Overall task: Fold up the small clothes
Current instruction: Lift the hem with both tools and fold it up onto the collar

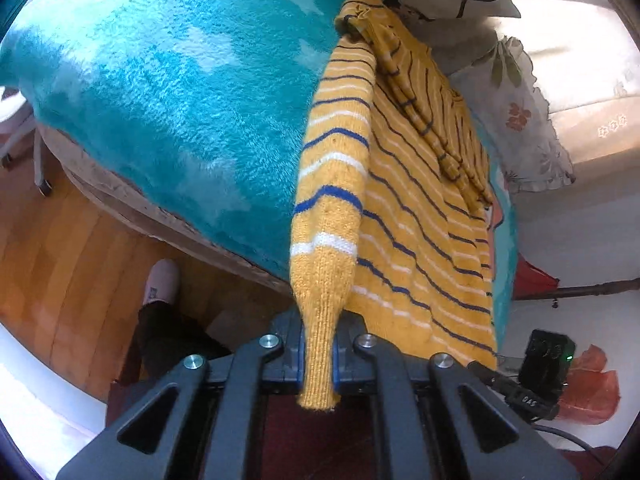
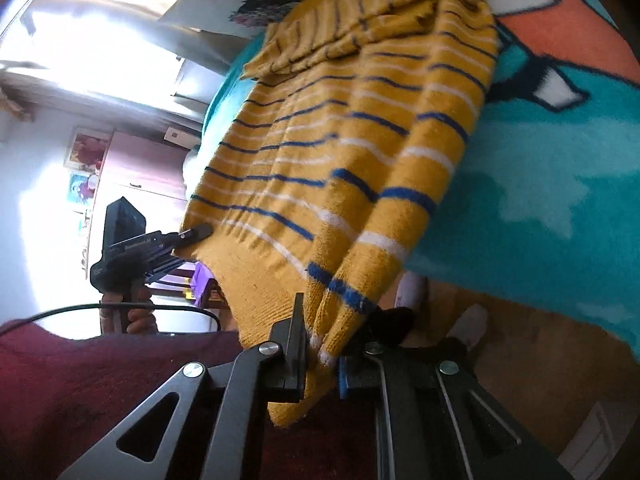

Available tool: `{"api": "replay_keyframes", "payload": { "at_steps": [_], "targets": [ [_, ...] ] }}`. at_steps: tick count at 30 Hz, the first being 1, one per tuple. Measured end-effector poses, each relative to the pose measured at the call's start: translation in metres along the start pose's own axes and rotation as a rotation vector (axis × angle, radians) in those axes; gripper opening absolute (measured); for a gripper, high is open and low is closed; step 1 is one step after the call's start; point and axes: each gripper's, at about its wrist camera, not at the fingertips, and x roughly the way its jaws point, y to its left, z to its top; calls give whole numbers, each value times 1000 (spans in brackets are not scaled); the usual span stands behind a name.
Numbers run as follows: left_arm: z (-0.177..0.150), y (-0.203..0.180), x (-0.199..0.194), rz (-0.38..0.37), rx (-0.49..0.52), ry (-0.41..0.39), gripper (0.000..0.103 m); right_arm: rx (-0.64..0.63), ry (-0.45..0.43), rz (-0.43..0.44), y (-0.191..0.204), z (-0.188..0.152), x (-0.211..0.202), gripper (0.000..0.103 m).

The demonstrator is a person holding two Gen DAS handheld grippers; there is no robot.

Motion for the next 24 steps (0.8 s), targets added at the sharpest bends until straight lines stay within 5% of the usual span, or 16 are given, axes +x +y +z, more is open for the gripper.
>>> {"api": "replay_keyframes", "payload": {
  "at_steps": [7,10,16,24],
  "targets": [
    [15,-38,-1,104,137,-69,8,-61,-19,-47,11,27,9,12],
    [34,-44,1,91,145,-79,8,-15,-63,-35,6,41,2,12],
    [112,-85,11,44,236,-121,8,33,-207,-4,8,94,-20,12],
    [238,-155,59,38,383,-139,9,71,-399,-91,10,214,-38,13]
  ]
}}
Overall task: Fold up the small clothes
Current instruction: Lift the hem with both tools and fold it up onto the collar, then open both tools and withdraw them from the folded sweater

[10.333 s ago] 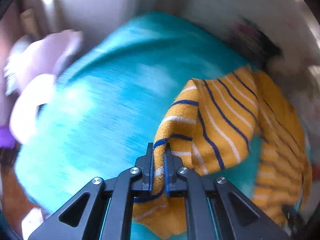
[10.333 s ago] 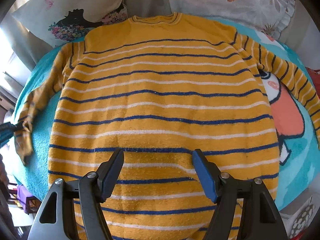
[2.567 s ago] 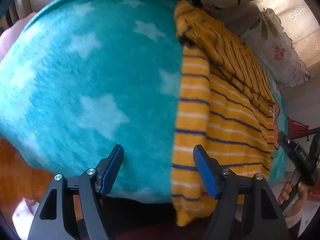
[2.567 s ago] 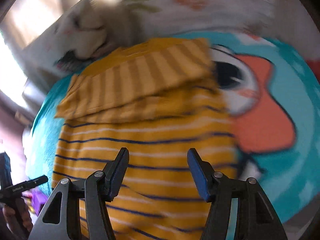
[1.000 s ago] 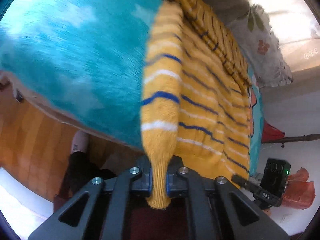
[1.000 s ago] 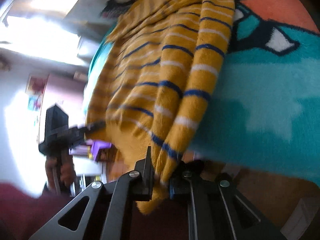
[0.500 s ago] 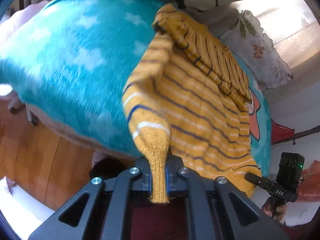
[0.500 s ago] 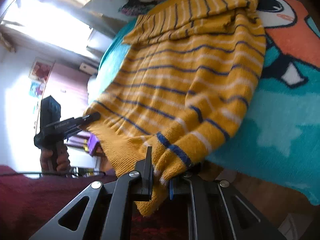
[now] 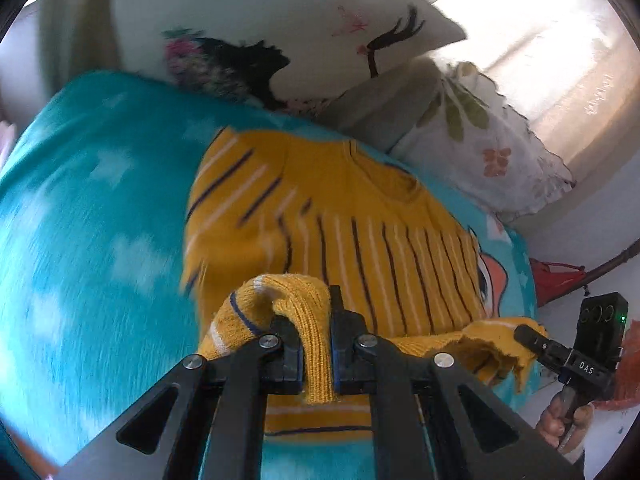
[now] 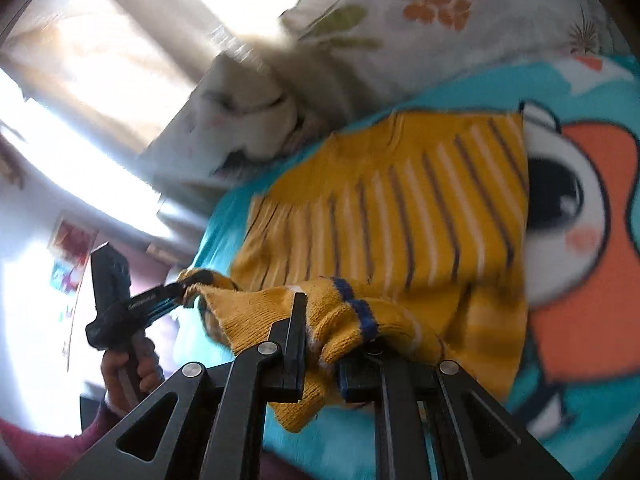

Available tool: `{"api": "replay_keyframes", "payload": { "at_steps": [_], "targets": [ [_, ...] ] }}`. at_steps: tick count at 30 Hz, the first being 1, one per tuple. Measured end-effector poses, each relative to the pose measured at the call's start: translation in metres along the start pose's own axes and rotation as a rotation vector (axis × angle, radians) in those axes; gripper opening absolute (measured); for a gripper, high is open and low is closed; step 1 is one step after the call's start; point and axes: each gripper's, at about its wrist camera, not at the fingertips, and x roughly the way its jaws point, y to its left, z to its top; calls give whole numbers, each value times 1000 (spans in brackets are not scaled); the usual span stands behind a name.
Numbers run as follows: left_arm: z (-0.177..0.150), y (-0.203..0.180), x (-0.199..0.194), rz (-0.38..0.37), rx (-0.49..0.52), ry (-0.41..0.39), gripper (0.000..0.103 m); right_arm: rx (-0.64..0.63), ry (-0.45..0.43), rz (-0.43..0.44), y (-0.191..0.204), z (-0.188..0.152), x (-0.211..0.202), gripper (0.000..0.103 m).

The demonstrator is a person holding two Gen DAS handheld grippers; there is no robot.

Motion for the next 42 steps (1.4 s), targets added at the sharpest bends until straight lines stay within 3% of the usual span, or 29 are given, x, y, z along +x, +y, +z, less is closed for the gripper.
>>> {"api": "replay_keyframes", "payload": {
  "at_steps": [5,11,19,22,24,28,29,32,37,42],
  "targets": [
    [56,-9,61,39,76,64,9,100,-14,-92,-29,43,51,13],
    [90,-6,115,53,94,134,11,214,-1,-159,-72,66,86,17],
    [120,27,141,-79,-67,199,17,364,-45,-60,-112,103,91,27],
    [126,35,141,-132,-117,202,25,492,-90,19,-135,110,92,33],
    [129,41,138,-177,-158,190,35,548,-114,50,-145,112,91,33],
    [134,51,122,-233,-209,123,58,540,-126,54,-145,115,84,41],
    [135,51,119,-229,-211,108,64,538,-134,61,-145,116,83,50],
    [135,50,106,-203,-189,82,66,575,-191,111,-145,119,73,67],
    [130,48,85,-106,-132,51,67,660,-295,171,-151,123,52,72],
    [107,50,66,50,-50,65,67,609,-317,90,-136,115,29,82]
  ]
}}
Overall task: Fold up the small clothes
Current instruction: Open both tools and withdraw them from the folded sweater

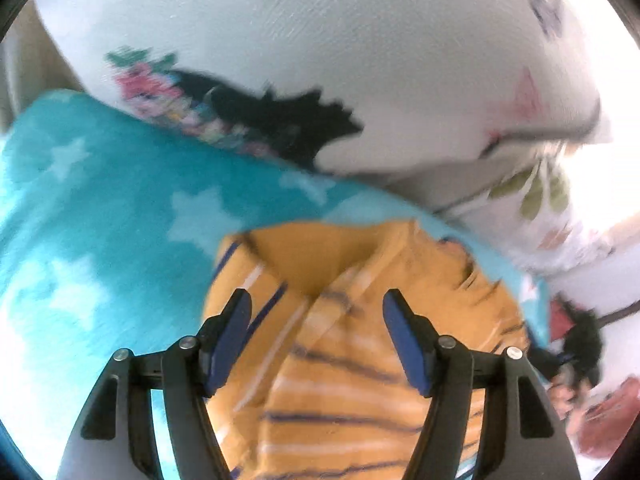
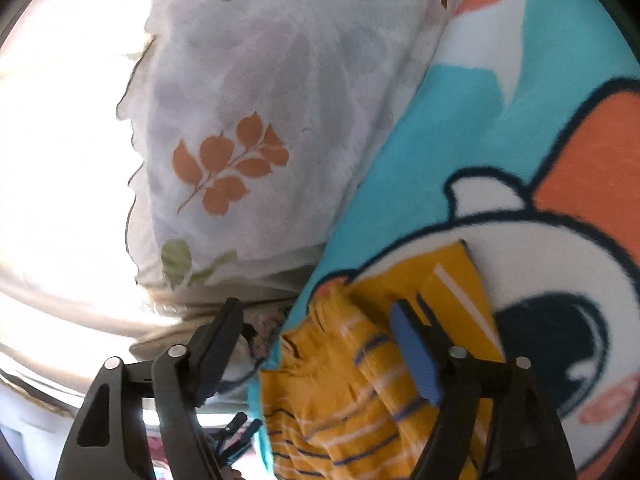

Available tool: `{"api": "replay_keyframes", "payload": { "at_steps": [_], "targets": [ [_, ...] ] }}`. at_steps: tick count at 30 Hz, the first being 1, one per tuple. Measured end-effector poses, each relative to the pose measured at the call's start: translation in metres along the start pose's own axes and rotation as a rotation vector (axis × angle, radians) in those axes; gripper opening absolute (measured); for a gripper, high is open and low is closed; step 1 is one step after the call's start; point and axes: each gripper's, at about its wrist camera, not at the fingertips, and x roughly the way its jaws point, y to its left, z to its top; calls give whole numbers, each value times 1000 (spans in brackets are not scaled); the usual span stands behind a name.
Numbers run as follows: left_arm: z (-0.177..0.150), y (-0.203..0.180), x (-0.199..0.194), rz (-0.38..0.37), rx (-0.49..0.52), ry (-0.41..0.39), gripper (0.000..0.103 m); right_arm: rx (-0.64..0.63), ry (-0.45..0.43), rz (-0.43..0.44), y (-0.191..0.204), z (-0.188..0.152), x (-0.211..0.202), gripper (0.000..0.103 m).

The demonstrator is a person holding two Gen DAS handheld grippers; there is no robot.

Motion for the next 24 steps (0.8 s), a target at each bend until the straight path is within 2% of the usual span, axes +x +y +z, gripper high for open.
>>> {"api": "replay_keyframes", "payload": {
  "at_steps": [5,8,11,14,15,17,20,24],
  "targets": [
    [-41,12,0,150,102,43,67,-180,52,-123,17,-38,-8,82],
    [-53,23,6,258,152,44,67,-294,82,-212,11,-61,-23,82],
    [-56,33,7,303,157,19,75,-325,66,-309,0,-70,-33,82],
    [-57,37,3,326,151,1,77,-375,6,-477,-8,-68,-48,82],
    [-57,37,0,328,144,-4,77,-380,-22,-498,-8,-68,-57,82],
    [-58,38,-10,334,113,-24,77,-380,-58,-463,-5,-68,-76,82],
    [-63,40,-36,348,68,-74,76,-408,-73,-362,11,-78,-101,80],
    [-81,34,-69,297,14,-124,77,-447,9,-270,20,-114,-96,78]
  ]
}}
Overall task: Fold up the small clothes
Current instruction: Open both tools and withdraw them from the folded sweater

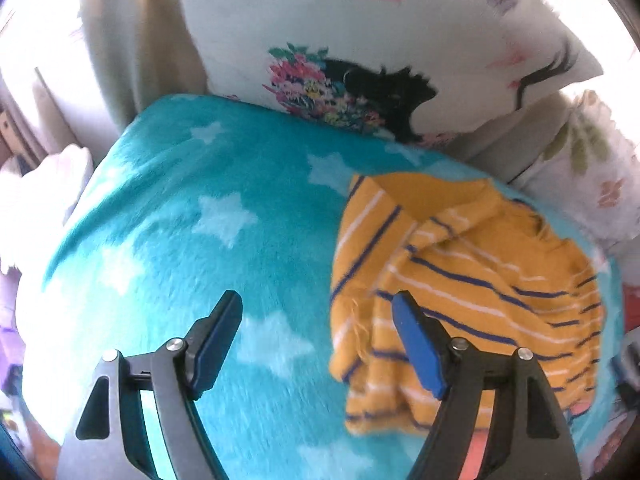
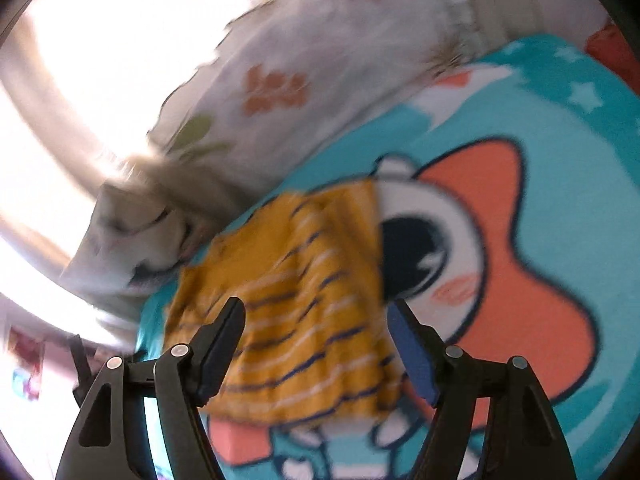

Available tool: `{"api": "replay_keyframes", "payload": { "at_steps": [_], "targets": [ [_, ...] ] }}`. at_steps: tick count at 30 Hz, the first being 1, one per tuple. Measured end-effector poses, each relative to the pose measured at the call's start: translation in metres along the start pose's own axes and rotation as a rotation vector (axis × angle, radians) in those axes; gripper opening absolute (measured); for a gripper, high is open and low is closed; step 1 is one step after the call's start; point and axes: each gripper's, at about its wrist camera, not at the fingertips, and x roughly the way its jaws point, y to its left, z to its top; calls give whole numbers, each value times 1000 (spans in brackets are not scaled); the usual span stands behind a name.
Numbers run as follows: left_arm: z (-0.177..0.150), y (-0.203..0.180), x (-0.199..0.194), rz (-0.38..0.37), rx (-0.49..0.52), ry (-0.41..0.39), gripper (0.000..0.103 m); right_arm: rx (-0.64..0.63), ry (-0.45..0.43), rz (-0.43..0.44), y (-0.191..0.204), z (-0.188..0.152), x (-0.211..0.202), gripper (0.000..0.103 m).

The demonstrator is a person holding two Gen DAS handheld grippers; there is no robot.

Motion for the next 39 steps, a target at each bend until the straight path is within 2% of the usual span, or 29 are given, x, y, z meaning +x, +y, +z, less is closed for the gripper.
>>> {"api": "replay_keyframes", "payload": {
  "at_steps": [2,4,6,8,10,12,14,16,17,19,20,23,27,31,36,39],
  "targets": [
    [-11,-2,-12,-7,-10,-6,77,-25,39,-3,7,-16,10,78],
    [-21,-11,-18,-6,-6,-8,77,-42,81,-49,8,-30,24,78],
    [-31,-20,-26,-4,3,-6,77,-81,136,-167,-2,-40,40,77],
    [-40,-25,-32,-9,9,-7,77,-132,161,-294,-13,-42,48,71],
    [-48,-27,-42,-3,17,-14,77,-164,141,-306,-22,-39,42,68],
    [-55,-25,-52,18,27,-32,77,-195,114,-390,-28,-32,32,68],
    [-62,-22,-64,39,25,-48,77,-216,83,-428,-35,-26,21,68],
    [-69,-18,-74,52,15,-58,77,-255,43,-533,-32,-24,11,68],
    [-74,-16,-79,60,8,-60,77,-295,19,-552,-27,-25,4,68],
    [-81,-12,-83,69,-7,-59,77,-310,10,-485,-19,-30,-3,68],
    [-86,-10,-86,73,-17,-57,77,-307,11,-410,-13,-35,-6,68],
    [-100,-9,-90,78,-44,-47,77,-355,34,-271,8,-56,0,68],
    [-119,-14,-98,72,-54,-40,77,-467,93,-276,26,-80,22,68],
    [-139,-20,-107,86,-42,-35,77,-465,184,-317,15,-83,43,68],
    [-153,-9,-107,95,-69,-19,79,-465,139,-268,20,-73,24,68],
    [-154,2,-98,71,-106,1,79,-450,130,-215,35,-67,13,68]
  ]
}}
